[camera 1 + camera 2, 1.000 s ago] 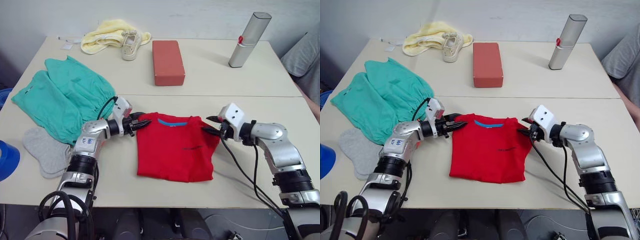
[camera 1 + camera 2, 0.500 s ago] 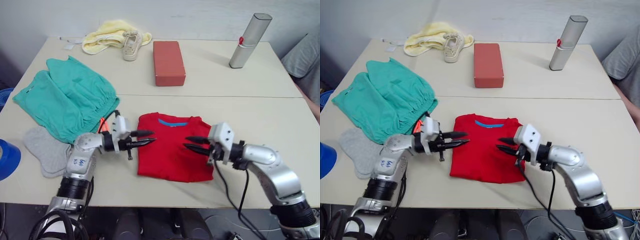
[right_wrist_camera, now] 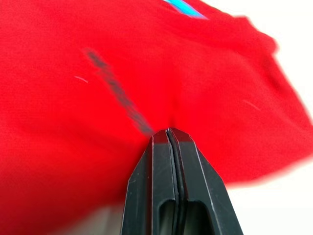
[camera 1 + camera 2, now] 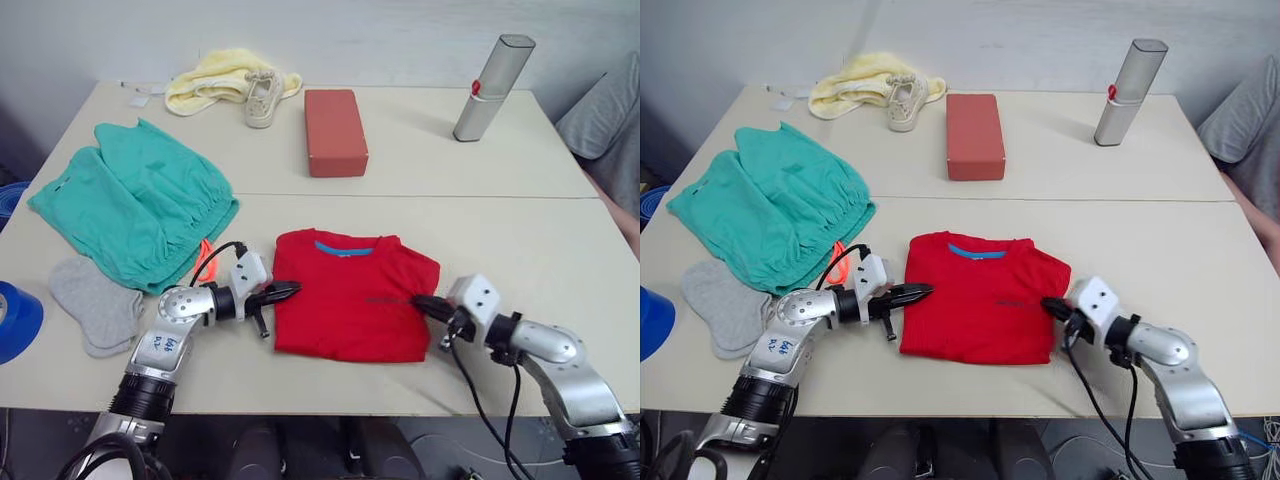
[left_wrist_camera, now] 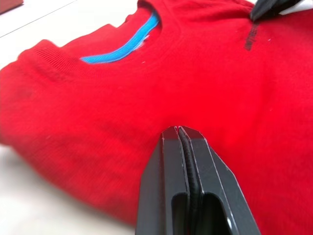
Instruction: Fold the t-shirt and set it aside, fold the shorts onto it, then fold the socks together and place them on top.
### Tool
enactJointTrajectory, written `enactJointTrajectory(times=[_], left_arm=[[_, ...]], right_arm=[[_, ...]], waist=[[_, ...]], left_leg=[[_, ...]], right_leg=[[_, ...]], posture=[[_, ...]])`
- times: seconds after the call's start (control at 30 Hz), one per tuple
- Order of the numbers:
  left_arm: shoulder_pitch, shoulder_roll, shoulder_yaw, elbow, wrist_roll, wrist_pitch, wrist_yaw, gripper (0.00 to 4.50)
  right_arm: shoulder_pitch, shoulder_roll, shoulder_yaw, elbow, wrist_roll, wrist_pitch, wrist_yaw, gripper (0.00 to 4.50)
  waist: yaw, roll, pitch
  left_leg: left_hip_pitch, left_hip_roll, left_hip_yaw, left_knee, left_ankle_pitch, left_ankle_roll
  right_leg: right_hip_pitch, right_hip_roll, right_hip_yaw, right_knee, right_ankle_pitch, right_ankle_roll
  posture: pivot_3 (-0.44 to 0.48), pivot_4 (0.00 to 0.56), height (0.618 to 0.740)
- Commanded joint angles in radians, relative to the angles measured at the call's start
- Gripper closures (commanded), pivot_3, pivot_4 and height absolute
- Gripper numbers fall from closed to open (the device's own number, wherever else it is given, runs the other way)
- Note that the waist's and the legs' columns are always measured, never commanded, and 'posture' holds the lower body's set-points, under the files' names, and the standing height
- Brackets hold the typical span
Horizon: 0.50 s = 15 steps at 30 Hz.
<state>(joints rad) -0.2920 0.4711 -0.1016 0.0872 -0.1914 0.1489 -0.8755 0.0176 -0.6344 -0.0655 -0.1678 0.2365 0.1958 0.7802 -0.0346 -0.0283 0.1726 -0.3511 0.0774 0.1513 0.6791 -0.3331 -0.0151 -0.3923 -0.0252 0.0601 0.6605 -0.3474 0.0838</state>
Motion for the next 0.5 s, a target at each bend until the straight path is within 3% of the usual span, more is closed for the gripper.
enactJointTrajectory(times=[0.03,0.13,0.2,0.33,0.5], left_arm=[[0.021,0.002,0.033,0.004,-0.042,-0.037,-0.030,4.46],[0.011,-0.003,0.078,-0.035,-0.150,-0.064,-0.117,4.46],[-0.027,0.001,0.082,-0.038,-0.190,-0.065,-0.174,4.46],[-0.107,-0.024,0.048,0.027,-0.135,-0.046,-0.132,4.46],[-0.216,-0.083,-0.008,0.183,0.001,-0.051,-0.003,4.46]], right_arm=[[0.020,0.012,-0.076,-0.014,0.061,-0.011,-0.004,4.50],[0.023,0.017,-0.114,-0.126,0.194,0.018,0.057,4.50],[-0.041,0.024,-0.075,-0.190,0.235,0.079,0.050,4.50],[-0.138,0.048,0.021,-0.155,0.155,0.129,-0.009,4.50],[-0.221,0.091,0.112,0.024,0.025,0.099,-0.072,4.50]], waist=[[0.001,0.000,0.000],[0.003,0.001,0.000],[0.000,0.001,0.001],[0.001,0.001,0.001],[0.008,0.001,0.000]], left_leg=[[-0.001,0.000,0.000,0.000,0.000,0.000],[-0.002,0.000,-0.001,0.000,0.000,0.000],[-0.003,0.001,-0.001,0.000,0.000,-0.001],[-0.002,0.001,-0.003,0.001,0.000,-0.001],[-0.005,-0.002,-0.003,0.001,-0.001,0.001]], right_leg=[[0.000,0.000,0.000,0.000,0.000,0.000],[-0.002,0.000,0.000,0.000,0.000,0.000],[-0.002,0.000,0.000,0.000,0.000,0.000],[-0.001,0.000,0.000,0.000,0.000,0.000],[-0.002,0.000,-0.001,-0.003,0.000,0.000]], posture=[[0.000,0.150,0.740],[0.000,0.150,0.740],[0.000,0.150,0.740],[0.000,0.150,0.740],[0.000,0.150,0.740]])
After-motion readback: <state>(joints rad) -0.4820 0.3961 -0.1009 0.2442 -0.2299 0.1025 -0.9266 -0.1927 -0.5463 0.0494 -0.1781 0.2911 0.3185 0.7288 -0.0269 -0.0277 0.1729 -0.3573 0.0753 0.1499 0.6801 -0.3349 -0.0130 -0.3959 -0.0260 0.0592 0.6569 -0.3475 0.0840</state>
